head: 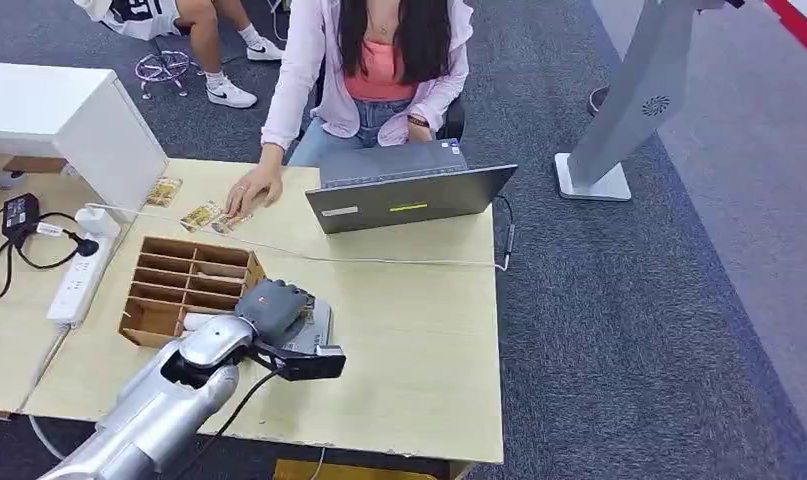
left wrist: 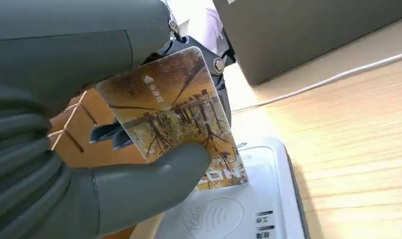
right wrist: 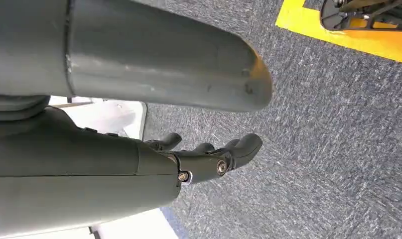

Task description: Pass the card to the sensor for recognition and then transmit it.

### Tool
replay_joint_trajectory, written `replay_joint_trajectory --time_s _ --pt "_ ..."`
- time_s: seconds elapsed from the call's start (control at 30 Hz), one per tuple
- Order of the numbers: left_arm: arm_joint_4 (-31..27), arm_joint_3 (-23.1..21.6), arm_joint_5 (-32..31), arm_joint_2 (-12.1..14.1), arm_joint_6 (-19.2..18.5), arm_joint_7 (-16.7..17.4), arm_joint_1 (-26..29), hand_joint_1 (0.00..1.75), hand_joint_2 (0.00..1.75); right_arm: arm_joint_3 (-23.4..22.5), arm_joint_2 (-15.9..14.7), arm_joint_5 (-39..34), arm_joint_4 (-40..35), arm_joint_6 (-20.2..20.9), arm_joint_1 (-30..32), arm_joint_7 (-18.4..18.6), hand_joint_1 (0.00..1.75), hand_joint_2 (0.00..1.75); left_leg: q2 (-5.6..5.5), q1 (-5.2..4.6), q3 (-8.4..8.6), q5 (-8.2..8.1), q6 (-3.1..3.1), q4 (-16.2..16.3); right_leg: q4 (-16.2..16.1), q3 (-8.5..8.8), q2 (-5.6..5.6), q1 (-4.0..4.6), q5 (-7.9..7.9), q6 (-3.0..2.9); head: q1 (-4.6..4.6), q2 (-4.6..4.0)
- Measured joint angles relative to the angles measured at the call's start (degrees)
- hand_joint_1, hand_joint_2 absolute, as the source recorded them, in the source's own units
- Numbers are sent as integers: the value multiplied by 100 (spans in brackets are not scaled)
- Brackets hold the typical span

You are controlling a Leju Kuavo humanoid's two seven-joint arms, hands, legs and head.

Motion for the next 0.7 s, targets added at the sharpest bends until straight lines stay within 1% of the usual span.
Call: replay_joint_trajectory --time_s 0.1,0.23,0.27,0.3,0.37,0.4,0.43,0.5,0.57,0.63,0.67,0.7 --pt "61 0 94 4 -123 -35 -55 175 175 -2 0 17 0 0 0 2 0 0 0 0 0 0 0 0 0 1 0 0 0 0 2 0" --pt "140 -24 219 22 -278 -168 -151 175 175 -2 0 35 0 0 0 -4 0 0 0 0 2 2 2 0 0 3 0 0 1 1 2 0" --pt "147 -29 249 31 -296 -208 -165 175 175 -2 0 35 0 0 0 -4 0 0 0 0 3 2 2 0 0 4 0 0 1 1 0 0" --pt "149 -29 265 35 -216 -210 -171 175 175 -2 0 37 0 0 1 -4 0 0 0 0 3 2 2 0 1 4 0 0 2 2 0 0" --pt "149 -29 188 28 193 -48 -141 175 175 -4 0 55 0 0 1 -4 0 0 1 0 3 3 2 0 1 2 0 0 2 2 0 0" --pt "144 -29 83 22 460 99 -119 175 175 -7 0 68 2 2 2 0 0 0 -1 0 3 3 2 0 0 1 0 0 2 2 0 0" --pt "127 -26 -119 -9 781 327 -106 175 175 -7 0 85 2 2 1 7 0 0 -3 0 1 7 4 0 0 1 -3 0 2 2 2 0" --pt "11 20 -694 -66 1432 834 -96 175 175 -9 2 144 2 2 0 20 0 0 -6 0 -2 7 4 0 0 2 -5 0 2 2 2 0" --pt "-192 191 -1380 -115 2139 1191 -82 175 175 -9 2 240 2 15 1 22 0 0 -6 0 -4 6 4 0 0 0 -4 0 2 2 0 0" --pt "-413 508 -1795 -122 2807 1301 -106 175 175 -9 2 370 2 48 1 -4 0 0 -5 0 -5 6 4 0 1 -1 -3 0 3 3 2 0" --pt "-511 696 -1868 -114 3041 1299 -141 175 175 2 2 432 2 70 -1 -15 0 0 -5 0 -5 6 4 0 1 -2 -3 0 3 3 2 0" --pt "-579 895 -1932 -107 3195 1192 -209 175 175 9 2 483 2 92 -2 -26 0 0 -5 0 -5 7 4 0 1 -1 -3 0 3 3 2 0"
